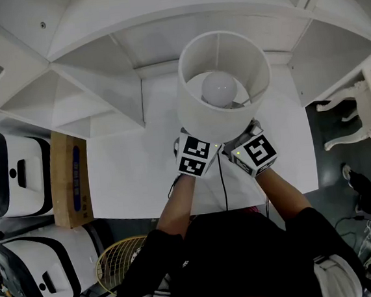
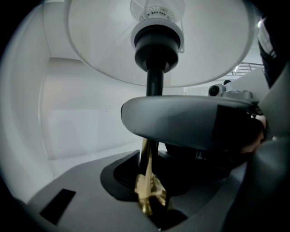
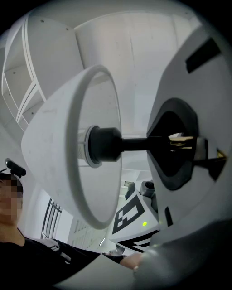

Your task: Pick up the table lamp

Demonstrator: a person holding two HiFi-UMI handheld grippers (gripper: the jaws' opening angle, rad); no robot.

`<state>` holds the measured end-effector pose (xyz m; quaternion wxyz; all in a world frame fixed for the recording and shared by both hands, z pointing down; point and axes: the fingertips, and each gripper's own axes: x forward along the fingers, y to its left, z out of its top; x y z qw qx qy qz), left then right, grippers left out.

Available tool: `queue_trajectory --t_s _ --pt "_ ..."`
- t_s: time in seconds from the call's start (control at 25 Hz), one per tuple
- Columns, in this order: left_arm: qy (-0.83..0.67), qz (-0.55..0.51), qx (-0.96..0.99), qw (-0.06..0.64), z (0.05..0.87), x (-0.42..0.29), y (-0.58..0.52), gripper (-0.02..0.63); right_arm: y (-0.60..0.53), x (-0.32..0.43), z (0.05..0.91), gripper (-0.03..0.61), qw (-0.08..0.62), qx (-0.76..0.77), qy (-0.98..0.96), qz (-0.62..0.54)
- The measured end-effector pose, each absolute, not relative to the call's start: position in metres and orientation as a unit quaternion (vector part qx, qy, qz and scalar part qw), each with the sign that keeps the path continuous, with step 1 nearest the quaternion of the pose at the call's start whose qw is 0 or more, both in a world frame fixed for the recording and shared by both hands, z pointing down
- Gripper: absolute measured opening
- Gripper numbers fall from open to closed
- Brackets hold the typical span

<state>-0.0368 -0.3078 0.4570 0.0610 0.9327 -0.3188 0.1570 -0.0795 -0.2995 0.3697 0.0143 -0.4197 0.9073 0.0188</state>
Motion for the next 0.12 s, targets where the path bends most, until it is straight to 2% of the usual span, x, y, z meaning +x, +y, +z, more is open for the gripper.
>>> queue_trajectory --t_s 0.12 --pt "-0.318 0.160 0.933 0.060 0.4582 -0.0359 -0.3064 0.100 -0.2986 -0.0777 0.3696 0.080 0.013 -0.422 0.906 0.021"
